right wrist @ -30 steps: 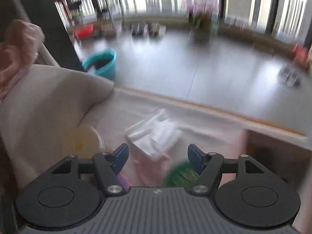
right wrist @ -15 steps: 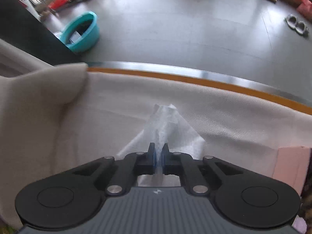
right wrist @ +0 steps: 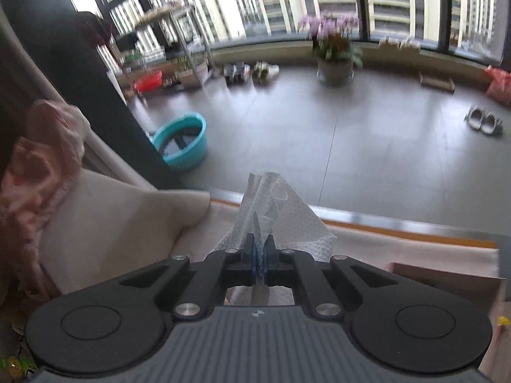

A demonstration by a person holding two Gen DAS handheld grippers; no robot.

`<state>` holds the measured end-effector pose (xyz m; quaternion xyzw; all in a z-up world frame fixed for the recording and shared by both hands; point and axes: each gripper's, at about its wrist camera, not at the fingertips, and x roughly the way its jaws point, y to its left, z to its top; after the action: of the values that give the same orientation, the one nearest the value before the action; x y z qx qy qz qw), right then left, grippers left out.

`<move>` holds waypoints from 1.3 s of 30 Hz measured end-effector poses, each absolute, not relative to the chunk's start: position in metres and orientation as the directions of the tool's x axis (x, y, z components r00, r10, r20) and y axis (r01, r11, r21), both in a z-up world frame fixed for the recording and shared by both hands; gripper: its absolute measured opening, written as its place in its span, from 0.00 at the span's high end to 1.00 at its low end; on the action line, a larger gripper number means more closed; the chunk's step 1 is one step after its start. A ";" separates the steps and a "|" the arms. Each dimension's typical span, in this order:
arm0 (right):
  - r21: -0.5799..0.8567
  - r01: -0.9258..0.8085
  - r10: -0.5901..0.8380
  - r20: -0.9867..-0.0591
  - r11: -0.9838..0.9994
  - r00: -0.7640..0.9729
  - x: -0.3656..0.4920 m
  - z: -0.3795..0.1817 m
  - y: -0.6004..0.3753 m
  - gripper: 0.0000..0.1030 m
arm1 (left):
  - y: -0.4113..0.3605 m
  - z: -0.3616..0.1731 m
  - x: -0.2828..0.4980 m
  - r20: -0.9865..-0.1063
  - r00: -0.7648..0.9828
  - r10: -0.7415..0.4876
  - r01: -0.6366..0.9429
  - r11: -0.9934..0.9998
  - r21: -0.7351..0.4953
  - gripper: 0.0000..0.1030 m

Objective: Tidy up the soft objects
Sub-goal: 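Lower the sponge and tissue into the pink box and open both tools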

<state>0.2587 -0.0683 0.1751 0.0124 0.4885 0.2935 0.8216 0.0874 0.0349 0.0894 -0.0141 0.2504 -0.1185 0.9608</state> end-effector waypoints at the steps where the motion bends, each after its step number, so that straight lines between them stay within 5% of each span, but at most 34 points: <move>1: 0.307 -0.470 0.500 -0.784 0.828 0.369 0.256 0.183 -0.082 0.96 | 0.026 0.095 0.089 -0.471 0.850 -0.236 0.229 0.971 -0.073 0.32; 13: 0.275 -0.326 0.416 -0.737 0.904 0.532 0.228 0.186 -0.255 0.96 | -0.093 0.088 0.130 -0.507 0.778 -0.372 0.419 0.908 -0.022 0.32; 18: 0.262 -0.308 0.393 -0.752 0.915 0.529 0.226 0.144 -0.293 0.96 | -0.118 0.056 0.176 -0.522 0.647 -0.556 0.539 0.818 -0.201 0.30; 23: 0.291 -0.300 0.406 -0.785 0.909 0.468 0.240 0.089 -0.289 0.96 | -0.149 0.024 0.224 -0.647 0.634 -0.423 0.506 0.860 -0.067 0.30; 31: 0.207 -0.341 0.334 -0.866 0.917 0.372 0.250 0.009 -0.249 0.96 | -0.135 0.028 0.215 -0.645 0.661 -0.383 0.495 0.869 -0.010 0.30; 39: 0.209 -0.258 0.295 -0.885 0.943 0.361 0.260 0.004 -0.261 0.94 | -0.099 0.054 0.201 -0.546 0.710 -0.444 0.473 0.876 -0.096 0.33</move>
<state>0.2604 -0.2610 0.0045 0.0172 0.5398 0.1677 0.8248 0.2010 -0.0990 0.0539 0.0255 0.2886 -0.2481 0.9244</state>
